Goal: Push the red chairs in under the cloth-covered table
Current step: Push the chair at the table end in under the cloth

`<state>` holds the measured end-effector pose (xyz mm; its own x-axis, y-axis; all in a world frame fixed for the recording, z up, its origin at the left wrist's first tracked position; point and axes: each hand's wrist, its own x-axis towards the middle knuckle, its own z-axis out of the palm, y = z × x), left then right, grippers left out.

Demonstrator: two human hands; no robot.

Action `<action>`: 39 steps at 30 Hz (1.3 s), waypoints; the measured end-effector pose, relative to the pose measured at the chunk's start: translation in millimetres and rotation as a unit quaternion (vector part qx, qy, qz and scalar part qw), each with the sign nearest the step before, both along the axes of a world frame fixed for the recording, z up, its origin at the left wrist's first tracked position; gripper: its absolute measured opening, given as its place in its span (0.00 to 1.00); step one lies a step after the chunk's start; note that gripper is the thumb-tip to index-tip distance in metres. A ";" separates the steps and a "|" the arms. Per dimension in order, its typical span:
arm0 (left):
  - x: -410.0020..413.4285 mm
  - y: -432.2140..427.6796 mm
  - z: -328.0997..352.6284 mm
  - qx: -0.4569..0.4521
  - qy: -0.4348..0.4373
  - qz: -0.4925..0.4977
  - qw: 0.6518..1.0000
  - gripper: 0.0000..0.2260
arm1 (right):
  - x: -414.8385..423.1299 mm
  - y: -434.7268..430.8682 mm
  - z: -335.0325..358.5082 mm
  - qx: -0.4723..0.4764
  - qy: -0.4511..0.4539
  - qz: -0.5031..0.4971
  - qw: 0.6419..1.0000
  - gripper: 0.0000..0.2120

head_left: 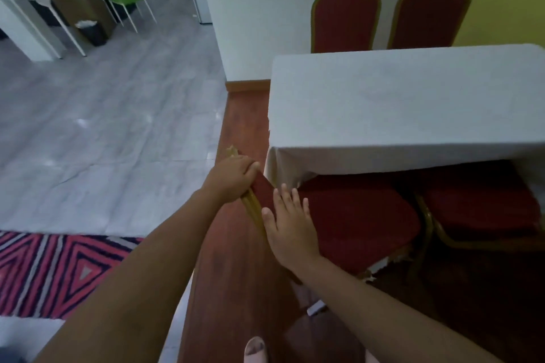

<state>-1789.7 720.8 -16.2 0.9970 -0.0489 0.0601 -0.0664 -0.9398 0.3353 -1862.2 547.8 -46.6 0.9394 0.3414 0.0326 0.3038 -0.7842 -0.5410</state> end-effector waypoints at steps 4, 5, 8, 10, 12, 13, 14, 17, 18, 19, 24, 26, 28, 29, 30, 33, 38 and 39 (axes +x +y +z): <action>9.5 23.5 -7.3 -0.049 0.002 -0.041 0.998 0.22 | -8.9 49.3 6.5 0.062 0.029 -0.059 0.996 0.29; 12.1 28.2 -9.5 -0.051 -0.001 -0.055 0.997 0.23 | -11.3 55.0 6.1 0.076 0.049 -0.090 0.992 0.30; 19.8 40.5 -11.6 -0.047 -0.003 -0.088 0.995 0.23 | -16.3 61.4 2.4 0.070 0.049 -0.138 0.987 0.34; 24.1 44.8 -11.4 -0.041 0.007 -0.097 0.994 0.23 | -17.2 63.8 1.1 0.058 0.028 -0.153 0.986 0.36; 23.0 44.0 -11.4 -0.046 0.008 -0.083 0.995 0.24 | -19.7 65.9 0.8 0.034 0.012 -0.168 0.985 0.37; 19.9 42.6 -12.3 -0.058 0.000 -0.072 0.996 0.23 | -21.9 66.8 0.7 0.018 0.000 -0.171 0.985 0.36; 16.0 41.2 -12.8 -0.072 -0.010 -0.063 0.995 0.23 | -24.3 66.9 0.7 0.003 -0.016 -0.173 0.985 0.35; 8.4 40.2 -12.0 -0.100 -0.024 -0.053 0.993 0.23 | -28.3 63.0 2.1 -0.031 -0.067 -0.163 0.984 0.30; 7.4 40.7 -11.7 -0.104 -0.025 -0.052 0.993 0.23 | -28.2 60.7 3.0 -0.052 -0.080 -0.153 0.984 0.28; 5.4 41.0 -11.9 -0.111 -0.027 -0.050 0.992 0.22 | -28.9 57.7 4.7 -0.074 -0.085 -0.141 0.984 0.27; -19.9 40.0 -17.1 -0.118 -0.068 -0.042 0.990 0.22 | -44.4 41.0 4.4 -0.082 -0.110 -0.099 0.986 0.27; -29.7 40.8 -19.4 -0.116 -0.079 -0.048 0.989 0.25 | -53.2 32.0 1.2 -0.077 -0.134 -0.090 0.984 0.27; -36.4 40.5 -19.3 -0.107 -0.080 -0.070 0.989 0.28 | -60.2 19.0 -0.3 -0.079 -0.144 -0.082 0.983 0.28; -39.5 38.5 -18.5 -0.105 -0.080 -0.081 0.988 0.29 | -63.1 10.8 -0.1 -0.082 -0.146 -0.076 0.983 0.28; -42.3 34.9 -18.0 -0.103 -0.077 -0.089 0.988 0.29 | -65.5 1.9 0.5 -0.084 -0.146 -0.069 0.983 0.28; -49.1 17.8 -17.1 -0.096 -0.050 -0.101 0.989 0.29 | -69.8 -26.8 2.8 -0.074 -0.150 -0.048 0.985 0.28; -43.9 -7.8 -23.6 -0.105 0.008 -0.107 0.989 0.25 | -73.5 -71.1 10.2 -0.074 -0.177 -0.040 0.981 0.28; -40.3 -10.5 -25.1 -0.090 0.025 -0.110 0.990 0.25 | -74.5 -76.4 10.5 -0.078 -0.177 -0.050 0.980 0.27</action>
